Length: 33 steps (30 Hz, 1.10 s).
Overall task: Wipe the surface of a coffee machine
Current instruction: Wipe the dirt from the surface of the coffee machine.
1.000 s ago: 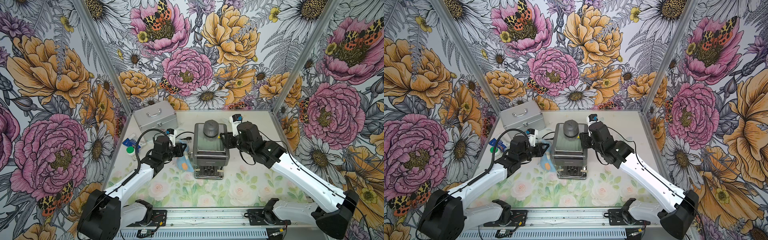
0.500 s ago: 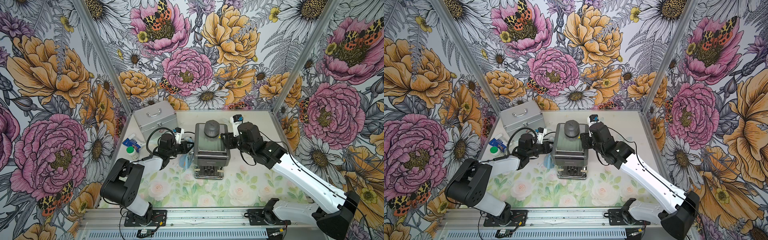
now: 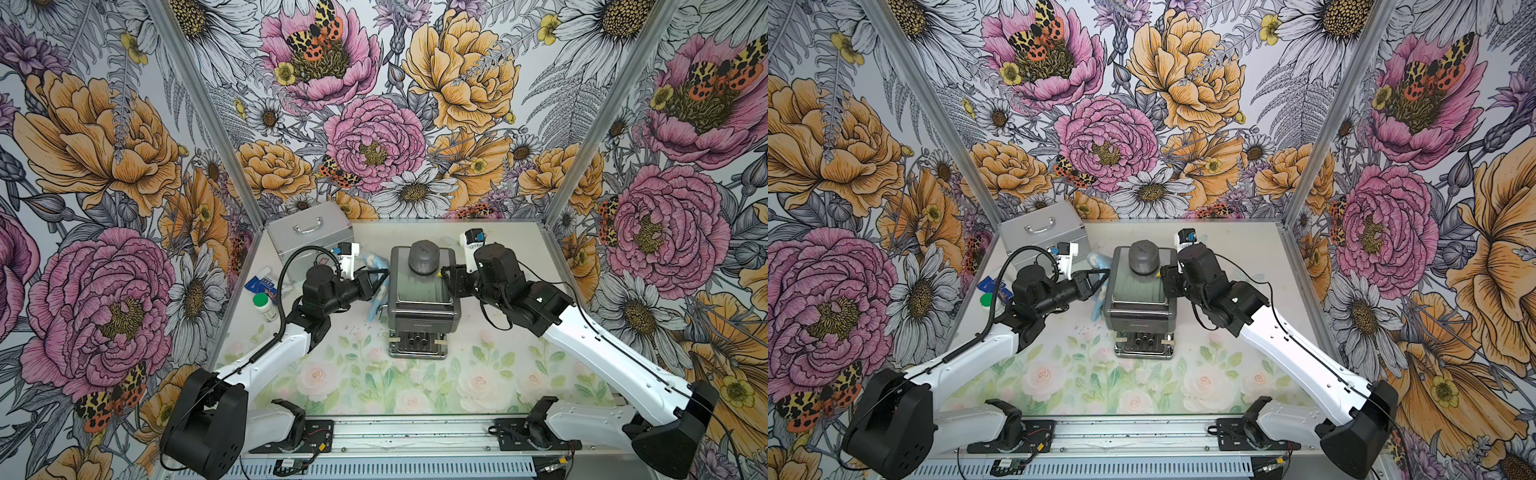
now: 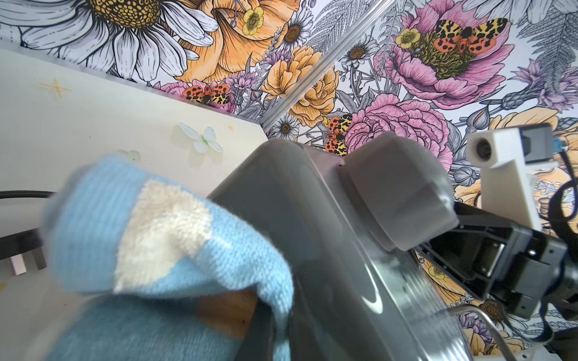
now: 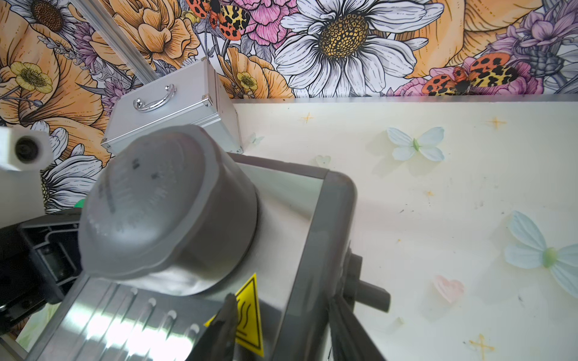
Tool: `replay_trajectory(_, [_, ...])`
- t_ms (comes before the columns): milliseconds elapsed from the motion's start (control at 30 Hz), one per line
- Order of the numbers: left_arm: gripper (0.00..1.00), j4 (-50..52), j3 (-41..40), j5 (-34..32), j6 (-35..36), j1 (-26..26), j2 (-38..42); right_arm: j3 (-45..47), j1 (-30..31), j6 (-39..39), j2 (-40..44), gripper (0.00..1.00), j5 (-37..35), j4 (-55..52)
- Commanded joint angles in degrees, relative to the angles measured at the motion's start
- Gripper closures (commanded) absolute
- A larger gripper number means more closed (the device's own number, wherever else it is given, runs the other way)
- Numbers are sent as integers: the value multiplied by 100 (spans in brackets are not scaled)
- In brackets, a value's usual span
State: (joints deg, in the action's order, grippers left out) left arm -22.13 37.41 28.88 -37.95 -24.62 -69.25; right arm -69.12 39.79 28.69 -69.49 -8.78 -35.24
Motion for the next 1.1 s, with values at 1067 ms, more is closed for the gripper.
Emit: replay_trajectory(1067, [100,2823,1225,-1071,1394,-783,730,13,362,-65,-464,53,905,-774])
